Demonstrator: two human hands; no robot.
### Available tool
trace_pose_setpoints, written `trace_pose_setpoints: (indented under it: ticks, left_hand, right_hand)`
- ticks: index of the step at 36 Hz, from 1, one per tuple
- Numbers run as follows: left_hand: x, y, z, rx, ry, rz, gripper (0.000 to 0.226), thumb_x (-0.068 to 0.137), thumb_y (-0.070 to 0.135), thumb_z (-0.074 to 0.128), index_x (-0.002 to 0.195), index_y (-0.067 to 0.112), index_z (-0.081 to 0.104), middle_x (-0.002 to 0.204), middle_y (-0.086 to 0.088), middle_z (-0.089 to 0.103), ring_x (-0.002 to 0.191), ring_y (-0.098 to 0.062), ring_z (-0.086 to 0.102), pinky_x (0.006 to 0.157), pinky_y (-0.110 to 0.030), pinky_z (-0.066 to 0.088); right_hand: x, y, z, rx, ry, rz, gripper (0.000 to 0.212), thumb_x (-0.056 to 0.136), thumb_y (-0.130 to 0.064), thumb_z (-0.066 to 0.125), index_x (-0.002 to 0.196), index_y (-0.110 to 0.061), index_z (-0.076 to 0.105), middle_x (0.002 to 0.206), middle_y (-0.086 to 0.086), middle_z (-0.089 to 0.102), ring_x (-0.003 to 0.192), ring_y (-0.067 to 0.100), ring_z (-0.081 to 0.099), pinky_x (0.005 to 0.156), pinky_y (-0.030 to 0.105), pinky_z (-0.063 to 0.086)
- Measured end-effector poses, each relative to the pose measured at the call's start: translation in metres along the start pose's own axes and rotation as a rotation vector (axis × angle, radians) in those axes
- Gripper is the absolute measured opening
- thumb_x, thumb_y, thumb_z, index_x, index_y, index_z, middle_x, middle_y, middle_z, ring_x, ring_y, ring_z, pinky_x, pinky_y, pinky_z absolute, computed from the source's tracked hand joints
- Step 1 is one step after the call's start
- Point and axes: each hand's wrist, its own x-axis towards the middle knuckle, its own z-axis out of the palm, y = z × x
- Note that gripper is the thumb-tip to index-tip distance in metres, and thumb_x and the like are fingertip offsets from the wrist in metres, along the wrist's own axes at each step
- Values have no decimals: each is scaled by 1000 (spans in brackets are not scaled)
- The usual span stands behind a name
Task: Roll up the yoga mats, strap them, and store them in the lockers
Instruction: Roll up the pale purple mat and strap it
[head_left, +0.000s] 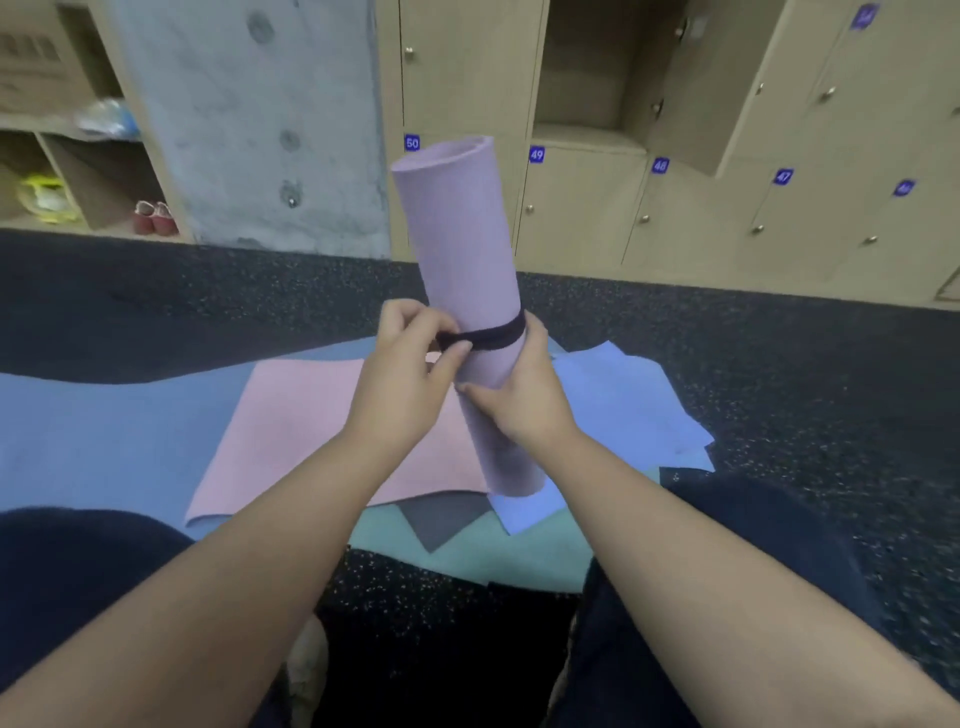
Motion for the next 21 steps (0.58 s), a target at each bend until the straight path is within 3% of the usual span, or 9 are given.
trace_pose_setpoints:
  ticks: [4, 7, 12, 15, 21]
  left_hand:
    - [16, 35, 1, 63, 24, 54, 18, 90, 17, 63, 108, 18, 56, 110, 5, 38, 94, -12, 55, 83, -42, 51]
    - [26, 59, 9, 111, 23, 103, 24, 91, 19, 63, 113, 20, 56, 112, 5, 39, 92, -19, 55, 81, -43, 50]
    - [32, 93, 27, 231, 60, 245, 15, 89, 20, 66, 102, 14, 63, 100, 6, 42, 81, -17, 48, 68, -40, 48]
    - [34, 107, 46, 313, 48, 328, 14, 86, 21, 70, 91, 9, 66, 90, -1, 44, 79, -24, 50, 63, -42, 47]
    - [22, 125, 103, 307, -123, 261, 18, 94, 23, 58, 89, 7, 62, 94, -4, 45, 89, -25, 48, 75, -41, 44]
  right_hand:
    - [13, -28, -40, -133, 125, -82, 76, 71, -24, 75, 135, -26, 35, 124, -7, 51, 113, 21, 52, 88, 44, 49]
    - [19, -38, -66, -261, 226, -107, 77, 69, -29, 74, 136, -28, 36, 124, -2, 54, 112, 27, 51, 88, 49, 47]
    - [9, -33, -109, -524, 343, -100, 91, 70, -32, 73, 147, -36, 25, 127, -1, 51, 115, 26, 48, 95, 43, 42]
    - [-8, -18, -128, -634, 341, -59, 97, 73, -32, 73, 151, -39, 16, 133, -1, 44, 120, 25, 43, 99, 40, 34]
    - [-44, 27, -158, -730, 339, 55, 97, 78, -37, 70, 153, -36, 9, 138, -3, 41, 121, 23, 41, 97, 38, 32]
